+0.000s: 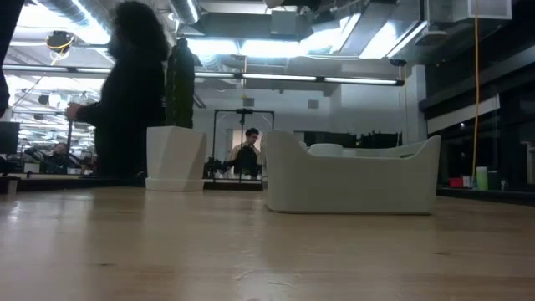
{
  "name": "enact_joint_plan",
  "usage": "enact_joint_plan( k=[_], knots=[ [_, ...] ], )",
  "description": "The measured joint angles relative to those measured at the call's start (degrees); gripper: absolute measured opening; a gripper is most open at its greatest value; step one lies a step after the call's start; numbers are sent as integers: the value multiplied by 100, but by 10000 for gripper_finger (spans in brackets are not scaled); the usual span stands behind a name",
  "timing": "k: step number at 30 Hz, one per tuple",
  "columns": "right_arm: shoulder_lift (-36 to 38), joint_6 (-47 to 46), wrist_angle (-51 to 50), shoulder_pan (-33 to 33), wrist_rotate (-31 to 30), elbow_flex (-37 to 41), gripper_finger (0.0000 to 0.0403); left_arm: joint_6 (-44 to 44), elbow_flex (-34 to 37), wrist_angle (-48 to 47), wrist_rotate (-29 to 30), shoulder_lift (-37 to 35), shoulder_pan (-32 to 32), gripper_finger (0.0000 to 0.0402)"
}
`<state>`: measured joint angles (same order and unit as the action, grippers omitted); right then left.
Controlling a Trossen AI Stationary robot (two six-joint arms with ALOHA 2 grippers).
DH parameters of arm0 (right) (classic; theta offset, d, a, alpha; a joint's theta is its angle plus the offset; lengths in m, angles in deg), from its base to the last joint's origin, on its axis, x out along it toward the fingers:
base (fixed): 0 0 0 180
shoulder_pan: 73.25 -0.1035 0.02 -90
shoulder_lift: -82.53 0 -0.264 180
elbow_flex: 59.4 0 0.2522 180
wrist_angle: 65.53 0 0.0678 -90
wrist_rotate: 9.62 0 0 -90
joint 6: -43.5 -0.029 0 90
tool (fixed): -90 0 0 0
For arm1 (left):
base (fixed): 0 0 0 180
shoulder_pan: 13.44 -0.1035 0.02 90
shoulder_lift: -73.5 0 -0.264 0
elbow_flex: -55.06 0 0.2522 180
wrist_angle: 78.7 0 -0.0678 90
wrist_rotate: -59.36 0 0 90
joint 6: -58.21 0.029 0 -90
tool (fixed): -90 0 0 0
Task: Pick and place pill bottles into a basket
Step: Adjust the white pill bottle in the gray bin
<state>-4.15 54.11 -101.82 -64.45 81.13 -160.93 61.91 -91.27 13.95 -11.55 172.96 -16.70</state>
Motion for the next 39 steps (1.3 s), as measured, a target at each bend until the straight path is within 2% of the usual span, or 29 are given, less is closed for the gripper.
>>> enact_joint_plan(
  k=[5,18,23,31,39],
  knots=[
    [0,28,201,-2,3,0,166,9,0,16,-375,0,-1,347],
    [0,15,385,-27,59,0,165,116,0,12,-574,0,-27,338],
    [0,11,503,-89,59,0,165,187,0,-23,-572,52,-29,294],
    [2,4,424,-98,73,7,165,260,-4,-70,-525,197,-36,177],
    [0,2,399,-97,59,11,189,372,-13,-82,-476,245,-26,169]
  ],
)
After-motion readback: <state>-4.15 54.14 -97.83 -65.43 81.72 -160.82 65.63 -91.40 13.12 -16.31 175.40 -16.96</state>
